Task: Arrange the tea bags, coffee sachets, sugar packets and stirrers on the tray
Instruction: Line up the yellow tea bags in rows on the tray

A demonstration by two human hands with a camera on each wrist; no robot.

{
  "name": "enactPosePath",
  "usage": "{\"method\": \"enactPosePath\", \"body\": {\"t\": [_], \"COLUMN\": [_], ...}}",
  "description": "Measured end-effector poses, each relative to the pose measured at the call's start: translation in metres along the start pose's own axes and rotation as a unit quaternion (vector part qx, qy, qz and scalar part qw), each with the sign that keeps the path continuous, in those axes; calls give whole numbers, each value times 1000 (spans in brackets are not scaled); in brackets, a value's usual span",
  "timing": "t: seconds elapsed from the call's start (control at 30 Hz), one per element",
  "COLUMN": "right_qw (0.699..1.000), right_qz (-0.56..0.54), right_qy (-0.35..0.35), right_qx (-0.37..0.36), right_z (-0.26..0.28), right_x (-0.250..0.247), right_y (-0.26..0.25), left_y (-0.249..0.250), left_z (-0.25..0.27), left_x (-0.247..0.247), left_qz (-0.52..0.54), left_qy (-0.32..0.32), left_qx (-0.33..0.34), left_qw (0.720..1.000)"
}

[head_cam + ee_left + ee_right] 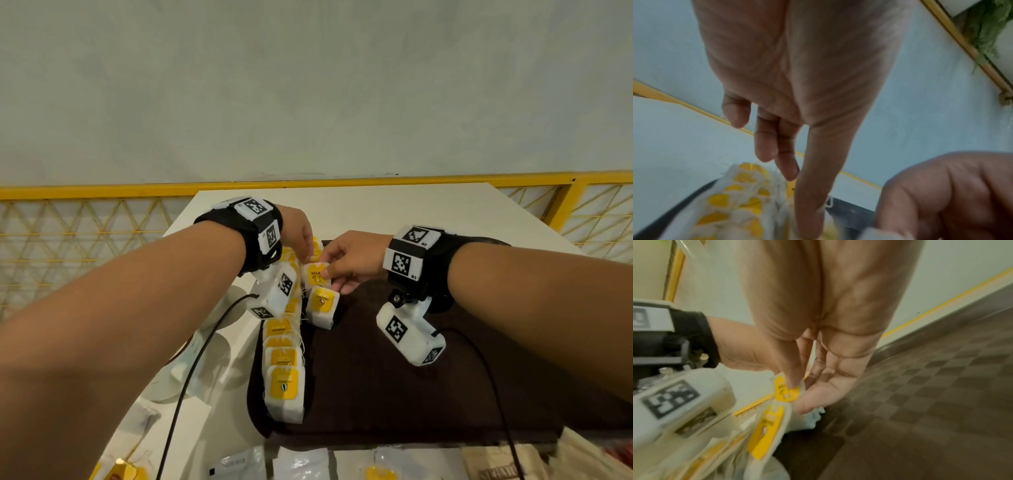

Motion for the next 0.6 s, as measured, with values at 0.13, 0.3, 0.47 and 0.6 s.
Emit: {"method": "enactPosePath", "body": {"t": [0.13,0.3,0.47,0.6], "right_qw": [999,997,996,992], "right_qz": [1,-32,24,118], "right_qy": [47,65,43,-16], "right_qx": [12,30,70,31], "right_z": [-5,0,22,31], "right_x": [2,2,2,20], "right_y": [-1,-2,1,3], "left_y": [-7,-11,-4,-4], "left_z": [7,12,11,9], "left_x": [-7,6,8,7], "left_qz": [23,-4,-14,-5], "left_qy": [25,-52,-28,-31], "left_qx": [-21,-35,-21,-10], "left_qw": [999,998,999,999]}}
Point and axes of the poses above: each hand's wrist, its own z-axis away from the middle knuckle, its own x-axis out of the palm, y = z × x, the point moved 5 cm from there along -z, towards the middle knuckle, and after that the axes turned 10 degrees about z, right-handed, at the moved point
